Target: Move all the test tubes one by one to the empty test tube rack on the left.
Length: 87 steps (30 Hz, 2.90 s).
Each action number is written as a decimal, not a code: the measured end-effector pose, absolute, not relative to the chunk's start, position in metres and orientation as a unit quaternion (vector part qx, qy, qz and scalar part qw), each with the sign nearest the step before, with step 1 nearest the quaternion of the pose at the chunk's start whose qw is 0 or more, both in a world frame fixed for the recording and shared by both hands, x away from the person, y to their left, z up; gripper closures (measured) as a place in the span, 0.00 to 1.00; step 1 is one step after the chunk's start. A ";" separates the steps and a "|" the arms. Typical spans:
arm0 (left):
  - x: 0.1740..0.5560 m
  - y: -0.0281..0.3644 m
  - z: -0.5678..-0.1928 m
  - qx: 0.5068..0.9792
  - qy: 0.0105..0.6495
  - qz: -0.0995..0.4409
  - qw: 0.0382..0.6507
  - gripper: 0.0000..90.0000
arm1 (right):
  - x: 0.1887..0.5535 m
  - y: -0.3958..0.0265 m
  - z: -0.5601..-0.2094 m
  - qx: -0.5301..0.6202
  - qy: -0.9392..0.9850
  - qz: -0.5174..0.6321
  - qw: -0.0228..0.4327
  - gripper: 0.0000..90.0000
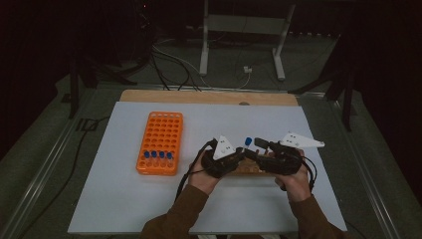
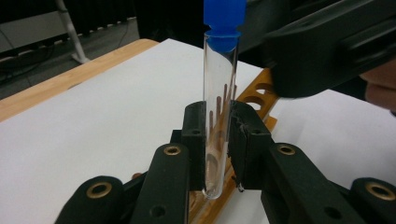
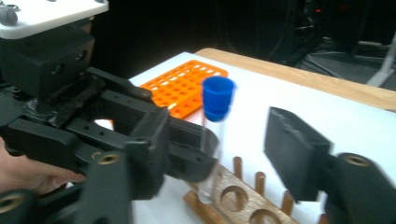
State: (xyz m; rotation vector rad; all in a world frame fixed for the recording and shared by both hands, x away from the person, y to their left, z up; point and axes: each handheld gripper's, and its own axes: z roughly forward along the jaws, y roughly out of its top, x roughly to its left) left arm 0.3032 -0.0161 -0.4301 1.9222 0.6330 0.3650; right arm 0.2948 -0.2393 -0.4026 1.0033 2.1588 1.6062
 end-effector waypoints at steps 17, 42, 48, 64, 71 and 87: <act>0.309 0.008 -0.422 0.784 0.285 0.159 0.529 0.87 | 0.306 -0.253 -0.411 0.381 0.743 0.530 0.146 0.03; 0.321 0.090 -0.382 0.734 0.328 0.217 0.553 0.87 | 0.306 -0.266 -0.413 0.400 0.734 0.522 0.168 0.00; 0.324 0.126 -0.376 0.715 0.352 0.242 0.553 0.87 | 0.304 -0.273 -0.412 0.403 0.733 0.519 0.175 0.00; 0.315 0.198 -0.388 0.690 0.412 0.283 0.524 0.87 | 0.297 -0.298 -0.422 0.423 0.727 0.509 0.184 0.00; 0.310 0.219 -0.398 0.676 0.437 0.289 0.518 0.87 | 0.297 -0.297 -0.423 0.424 0.724 0.513 0.183 0.00; 0.296 0.236 -0.439 0.680 0.466 0.277 0.493 0.87 | 0.297 -0.295 -0.424 0.420 0.725 0.515 0.181 0.00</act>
